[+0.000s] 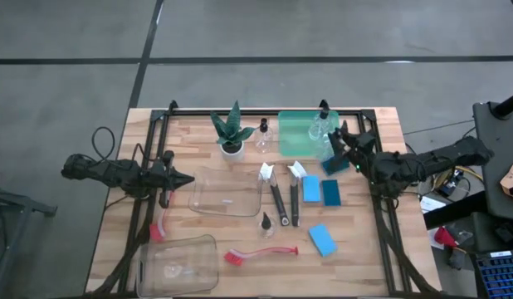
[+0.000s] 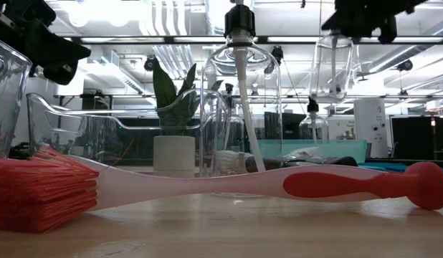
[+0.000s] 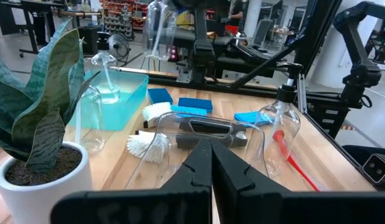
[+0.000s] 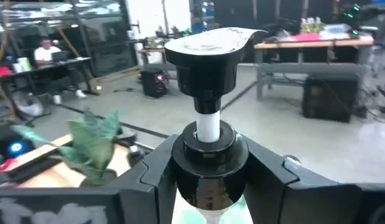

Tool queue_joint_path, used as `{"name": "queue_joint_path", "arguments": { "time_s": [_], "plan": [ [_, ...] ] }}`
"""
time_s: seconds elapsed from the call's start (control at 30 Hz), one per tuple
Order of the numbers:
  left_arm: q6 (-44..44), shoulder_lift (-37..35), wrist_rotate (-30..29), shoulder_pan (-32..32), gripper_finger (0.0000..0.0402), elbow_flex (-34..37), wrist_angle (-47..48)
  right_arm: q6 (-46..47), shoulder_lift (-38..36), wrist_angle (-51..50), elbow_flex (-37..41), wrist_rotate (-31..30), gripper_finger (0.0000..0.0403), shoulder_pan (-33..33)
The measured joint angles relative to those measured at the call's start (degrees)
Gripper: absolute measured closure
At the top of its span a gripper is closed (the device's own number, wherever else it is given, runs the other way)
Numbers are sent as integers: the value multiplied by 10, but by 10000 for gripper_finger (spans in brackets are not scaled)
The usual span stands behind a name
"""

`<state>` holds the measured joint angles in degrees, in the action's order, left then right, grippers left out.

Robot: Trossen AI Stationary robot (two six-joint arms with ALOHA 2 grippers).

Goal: Pick & Place Kitchen Sink Supplies
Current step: Put the transparent soap dispenser into the blue bin

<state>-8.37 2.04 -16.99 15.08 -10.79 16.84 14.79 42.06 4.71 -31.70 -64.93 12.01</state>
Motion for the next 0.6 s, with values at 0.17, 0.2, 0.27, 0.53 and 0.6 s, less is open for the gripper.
{"name": "queue_joint_path", "arguments": {
  "time_s": [0.17,0.2,0.27,0.53,0.6],
  "plan": [
    [0,0,0,0,401,0,0,43,3,-42,0,54,265,-87],
    [0,0,0,0,401,0,0,46,5,-49,0,56,266,-101],
    [0,0,0,0,401,0,0,45,10,-55,0,65,266,-129],
    [0,0,0,0,401,0,0,57,40,-60,1,126,263,-217],
    [0,0,0,0,401,0,0,54,51,-61,1,127,265,-232]
  ]
}}
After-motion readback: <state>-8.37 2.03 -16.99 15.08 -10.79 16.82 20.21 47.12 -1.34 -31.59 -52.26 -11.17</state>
